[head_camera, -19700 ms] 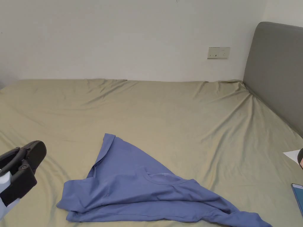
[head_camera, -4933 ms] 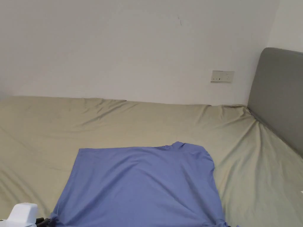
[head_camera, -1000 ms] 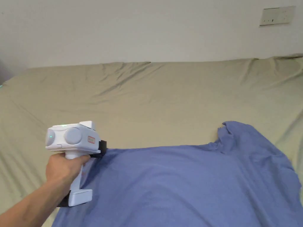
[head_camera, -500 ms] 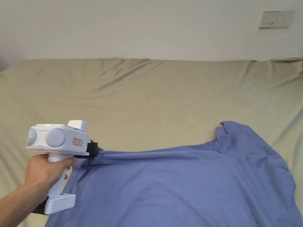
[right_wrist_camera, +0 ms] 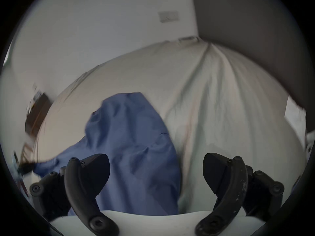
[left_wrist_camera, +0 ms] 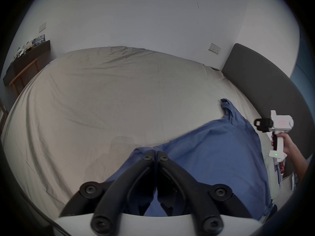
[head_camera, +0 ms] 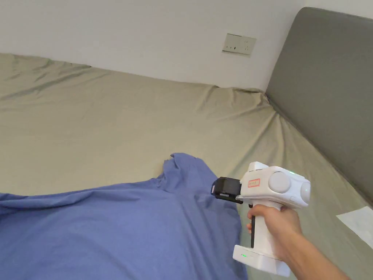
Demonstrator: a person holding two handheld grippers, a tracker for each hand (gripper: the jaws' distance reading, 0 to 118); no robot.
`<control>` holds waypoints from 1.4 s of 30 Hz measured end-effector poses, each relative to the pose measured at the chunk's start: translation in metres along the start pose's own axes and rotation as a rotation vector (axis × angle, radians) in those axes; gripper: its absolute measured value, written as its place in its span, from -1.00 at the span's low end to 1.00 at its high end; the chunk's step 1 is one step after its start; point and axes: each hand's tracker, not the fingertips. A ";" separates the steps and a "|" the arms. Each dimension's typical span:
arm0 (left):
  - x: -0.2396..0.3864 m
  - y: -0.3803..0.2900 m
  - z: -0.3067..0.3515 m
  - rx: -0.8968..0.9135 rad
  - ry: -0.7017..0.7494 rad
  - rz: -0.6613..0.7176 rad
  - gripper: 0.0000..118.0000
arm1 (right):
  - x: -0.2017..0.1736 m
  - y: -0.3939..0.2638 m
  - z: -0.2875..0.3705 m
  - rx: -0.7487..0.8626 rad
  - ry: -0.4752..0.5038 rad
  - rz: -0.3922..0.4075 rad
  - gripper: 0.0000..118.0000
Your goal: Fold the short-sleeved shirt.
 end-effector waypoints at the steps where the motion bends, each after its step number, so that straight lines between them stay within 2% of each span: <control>1: 0.000 -0.001 0.000 -0.009 -0.004 0.000 -0.98 | 0.003 0.003 -0.010 -0.012 -0.015 -0.048 0.75; 2: 0.000 -0.003 0.000 -0.013 0.002 0.004 -0.98 | 0.006 0.005 -0.019 -0.011 -0.014 -0.081 0.62; 3: -0.002 -0.003 -0.001 -0.016 -0.001 0.007 -0.98 | 0.007 0.008 -0.025 -0.027 -0.012 -0.096 0.62; 5: -0.002 -0.003 0.000 -0.020 0.004 -0.008 -0.98 | 0.002 0.010 -0.032 -0.023 -0.010 -0.069 0.39; 8: -0.002 -0.002 0.000 -0.020 0.004 -0.006 -0.98 | -0.008 0.013 -0.037 -0.074 -0.080 0.034 0.10; 9: -0.003 -0.001 0.001 -0.018 0.005 -0.001 -0.98 | -0.011 0.016 -0.036 -0.066 -0.097 0.076 -0.17; 10: -0.004 0.000 0.001 -0.018 0.001 0.000 -0.98 | -0.013 0.018 -0.030 -0.055 -0.140 0.106 -0.65; 11: -0.003 -0.001 0.001 -0.014 0.014 -0.002 -0.98 | -0.016 0.019 -0.026 -0.052 -0.191 0.152 -0.99; 12: -0.004 0.000 0.001 -0.014 0.014 -0.001 -0.98 | -0.018 0.015 -0.020 -0.043 -0.136 0.173 -0.99; 13: -0.005 0.001 0.000 -0.015 0.009 0.005 -0.98 | -0.019 0.016 -0.017 -0.052 -0.122 0.174 -0.99; 15: -0.002 0.001 0.002 -0.006 0.014 0.015 -0.98 | -0.020 0.017 -0.012 -0.065 -0.072 0.149 -0.99; 17: -0.001 0.003 0.007 0.004 0.020 0.023 -0.98 | -0.027 0.020 -0.003 -0.038 -0.094 0.171 -1.00; 19: 0.000 0.006 0.015 0.013 0.035 0.018 -0.98 | -0.036 0.024 0.014 0.008 -0.111 0.249 -1.00; 21: 0.000 0.011 0.031 0.034 0.026 0.016 -0.98 | -0.041 0.027 0.039 0.061 -0.075 0.279 -1.00; 22: 0.001 0.014 0.041 0.054 0.026 0.009 -0.98 | -0.043 0.026 0.055 0.079 -0.059 0.267 -1.00; 25: 0.003 0.026 0.077 0.107 0.045 0.000 -0.98 | -0.047 0.024 0.108 0.136 -0.045 0.291 -1.00; 27: 0.005 0.033 0.105 0.143 0.049 0.011 -0.98 | -0.049 0.023 0.146 0.168 -0.002 0.331 -1.00; 31: 0.017 0.047 0.175 0.214 0.059 -0.025 -0.98 | -0.049 0.016 0.237 0.255 0.028 0.329 -1.00; 33: 0.024 0.049 0.213 0.252 0.046 -0.028 -0.98 | -0.054 0.006 0.285 0.288 0.074 0.320 -1.00; 34: 0.027 0.050 0.233 0.271 0.041 -0.024 -0.98 | -0.054 0.000 0.309 0.309 0.063 0.323 -1.00; 42: 0.050 0.011 0.375 0.371 0.009 -0.085 -0.98 | -0.052 -0.061 0.475 0.427 0.155 0.381 -1.00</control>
